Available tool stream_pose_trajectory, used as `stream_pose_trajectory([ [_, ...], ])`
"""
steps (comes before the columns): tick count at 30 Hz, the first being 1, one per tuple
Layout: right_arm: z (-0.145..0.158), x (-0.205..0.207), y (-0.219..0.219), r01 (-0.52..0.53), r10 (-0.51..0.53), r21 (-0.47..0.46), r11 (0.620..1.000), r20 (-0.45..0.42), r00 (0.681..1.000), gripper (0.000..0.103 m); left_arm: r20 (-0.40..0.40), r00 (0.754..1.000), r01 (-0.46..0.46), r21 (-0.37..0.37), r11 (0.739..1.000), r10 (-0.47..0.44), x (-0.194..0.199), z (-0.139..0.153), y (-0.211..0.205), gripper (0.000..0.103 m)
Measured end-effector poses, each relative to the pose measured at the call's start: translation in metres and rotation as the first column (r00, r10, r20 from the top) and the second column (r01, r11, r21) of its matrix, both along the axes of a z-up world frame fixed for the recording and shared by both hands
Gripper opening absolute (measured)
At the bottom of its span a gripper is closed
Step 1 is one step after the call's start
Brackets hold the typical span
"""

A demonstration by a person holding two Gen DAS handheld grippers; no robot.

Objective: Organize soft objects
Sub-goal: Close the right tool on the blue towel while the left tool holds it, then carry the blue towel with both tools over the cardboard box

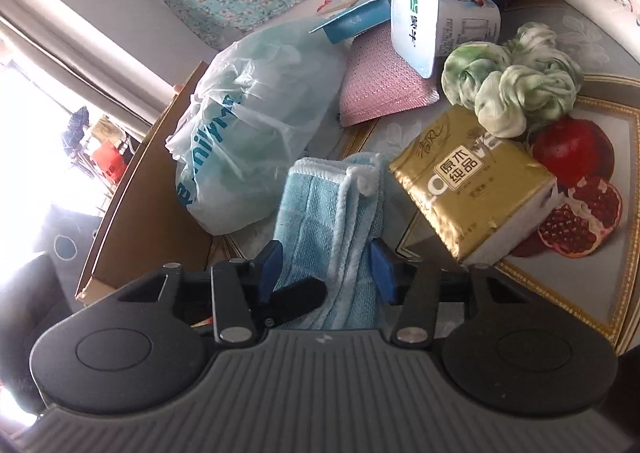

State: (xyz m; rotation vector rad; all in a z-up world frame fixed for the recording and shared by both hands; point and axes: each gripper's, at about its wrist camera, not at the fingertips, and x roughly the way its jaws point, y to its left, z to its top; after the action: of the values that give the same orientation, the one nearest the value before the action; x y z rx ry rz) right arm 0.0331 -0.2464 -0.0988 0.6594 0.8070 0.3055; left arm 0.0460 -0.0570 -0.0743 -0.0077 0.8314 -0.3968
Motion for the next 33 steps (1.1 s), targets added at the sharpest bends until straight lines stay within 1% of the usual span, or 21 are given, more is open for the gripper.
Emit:
stream_pose_trajectory([
  [1, -0.002, 0.0, -0.001, 0.006, -0.006, 0.013, 1.0, -0.003, 1.0, 0.03, 0.016, 1.0, -0.005, 0.012, 1.0, 0.005, -0.004, 0.002, -0.001, 0.019],
  [2, -0.005, -0.002, -0.003, 0.007, -0.007, 0.039, 0.999, -0.003, 1.0, 0.023, 0.021, 1.0, -0.009, 0.02, 1.0, 0.009, -0.006, 0.003, -0.001, 0.018],
  [3, -0.006, -0.004, -0.004, 0.009, -0.009, 0.06, 0.998, 0.0, 1.0, 0.018, 0.024, 1.0, -0.015, 0.02, 1.0, 0.014, -0.009, 0.005, -0.001, 0.017],
  [7, 0.008, -0.015, 0.002, -0.018, 0.014, 0.069, 0.997, 0.063, 0.998, 0.015, 0.061, 0.997, -0.043, 0.0, 0.999, 0.043, -0.022, 0.02, 0.008, 0.015],
  [11, 0.042, -0.02, 0.021, -0.075, 0.068, 0.038, 0.996, 0.153, 0.986, 0.015, 0.144, 0.986, -0.084, -0.018, 0.996, 0.086, -0.041, 0.048, 0.022, 0.015],
  [14, 0.071, -0.014, 0.038, -0.143, 0.134, 0.024, 0.989, 0.22, 0.966, 0.015, 0.217, 0.966, -0.138, -0.03, 0.99, 0.141, -0.053, 0.078, 0.042, 0.015],
  [16, 0.093, -0.005, 0.055, -0.198, 0.187, 0.013, 0.98, 0.264, 0.946, 0.015, 0.257, 0.95, -0.178, -0.034, 0.983, 0.18, -0.058, 0.098, 0.057, 0.015],
  [19, 0.128, 0.019, 0.087, -0.285, 0.274, -0.013, 0.958, 0.325, 0.905, 0.015, 0.321, 0.918, -0.238, -0.024, 0.971, 0.233, -0.057, 0.127, 0.084, 0.015],
  [21, 0.149, 0.042, 0.109, -0.336, 0.324, -0.023, 0.942, 0.335, 0.885, 0.015, 0.342, 0.9, -0.284, -0.01, 0.959, 0.27, -0.048, 0.146, 0.104, 0.015],
  [22, 0.158, 0.056, 0.122, -0.364, 0.35, -0.02, 0.931, 0.332, 0.876, 0.015, 0.344, 0.892, -0.311, -0.008, 0.95, 0.295, -0.04, 0.155, 0.116, 0.015],
  [24, 0.175, 0.089, 0.147, -0.412, 0.395, -0.017, 0.911, 0.316, 0.862, 0.015, 0.329, 0.884, -0.348, -0.006, 0.937, 0.331, -0.023, 0.168, 0.14, 0.015],
  [27, 0.189, 0.14, 0.19, -0.467, 0.454, -0.013, 0.884, 0.261, 0.852, 0.015, 0.272, 0.879, -0.406, -0.008, 0.914, 0.392, 0.011, 0.181, 0.177, 0.015],
  [28, 0.191, 0.156, 0.204, -0.482, 0.471, -0.017, 0.876, 0.243, 0.848, 0.015, 0.252, 0.876, -0.424, -0.003, 0.905, 0.411, 0.023, 0.183, 0.189, 0.015],
  [30, 0.192, 0.183, 0.232, -0.498, 0.491, -0.016, 0.867, 0.202, 0.848, 0.015, 0.218, 0.873, -0.454, 0.031, 0.891, 0.437, 0.048, 0.184, 0.211, 0.015],
  [33, 0.181, 0.23, 0.272, -0.513, 0.508, 0.011, 0.859, 0.111, 0.854, 0.015, 0.137, 0.869, -0.487, 0.07, 0.87, 0.476, 0.089, 0.177, 0.243, 0.015],
])
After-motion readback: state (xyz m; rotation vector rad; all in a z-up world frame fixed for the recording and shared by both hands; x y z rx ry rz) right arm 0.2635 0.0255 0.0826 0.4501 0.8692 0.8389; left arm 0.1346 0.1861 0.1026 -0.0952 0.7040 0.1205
